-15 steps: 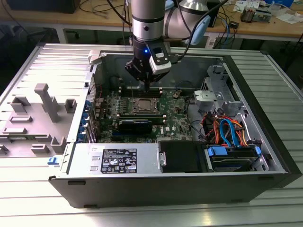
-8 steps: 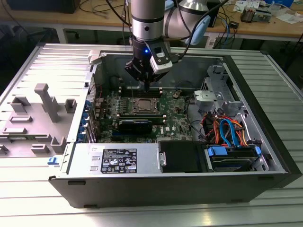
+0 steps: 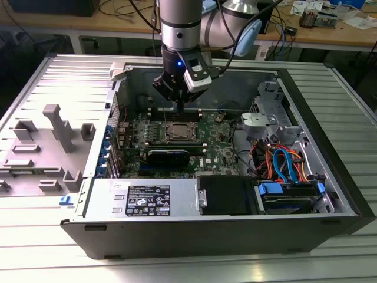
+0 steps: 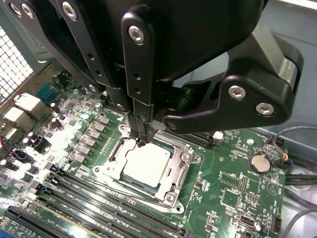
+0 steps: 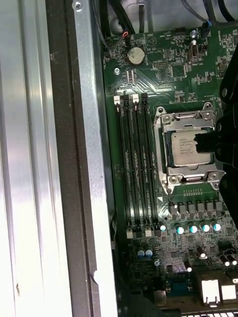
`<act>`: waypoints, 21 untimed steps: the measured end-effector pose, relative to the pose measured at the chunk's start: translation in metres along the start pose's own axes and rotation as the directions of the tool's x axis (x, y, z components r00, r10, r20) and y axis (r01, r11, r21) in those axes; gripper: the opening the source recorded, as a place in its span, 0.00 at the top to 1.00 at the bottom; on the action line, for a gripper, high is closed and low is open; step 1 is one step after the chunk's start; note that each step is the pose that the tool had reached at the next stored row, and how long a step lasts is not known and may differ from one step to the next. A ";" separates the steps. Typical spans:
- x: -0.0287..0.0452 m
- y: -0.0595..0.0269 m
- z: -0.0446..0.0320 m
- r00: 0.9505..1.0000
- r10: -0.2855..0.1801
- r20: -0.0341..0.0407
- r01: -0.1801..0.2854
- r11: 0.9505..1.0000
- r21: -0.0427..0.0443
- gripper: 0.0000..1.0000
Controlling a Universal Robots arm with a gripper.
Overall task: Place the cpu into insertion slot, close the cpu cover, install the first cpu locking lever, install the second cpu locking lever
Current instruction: 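Install the first cpu locking lever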
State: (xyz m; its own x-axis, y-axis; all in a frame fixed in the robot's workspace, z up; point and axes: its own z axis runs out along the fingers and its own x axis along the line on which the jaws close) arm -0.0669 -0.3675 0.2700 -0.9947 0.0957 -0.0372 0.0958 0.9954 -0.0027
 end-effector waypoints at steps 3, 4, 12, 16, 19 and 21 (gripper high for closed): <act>0.0001 0.0000 0.0000 1.000 -0.003 0.000 0.003 1.000 0.000 0.89; 0.0001 0.0000 0.0000 1.000 -0.004 0.000 0.004 1.000 0.000 0.89; 0.0001 0.0000 0.0000 1.000 -0.005 0.000 0.005 1.000 0.000 0.89; 0.0001 0.0000 -0.0001 1.000 -0.013 -0.002 0.013 1.000 0.000 0.89; 0.0001 0.0000 -0.0001 0.998 -0.055 -0.007 0.055 0.998 -0.001 0.89; 0.0001 0.0000 0.0000 0.998 -0.069 -0.009 0.069 0.998 -0.002 0.89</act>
State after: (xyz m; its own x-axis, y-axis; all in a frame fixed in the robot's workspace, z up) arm -0.0670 -0.3676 0.2700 -0.9993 0.0264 -0.0280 0.0265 0.9996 -0.0031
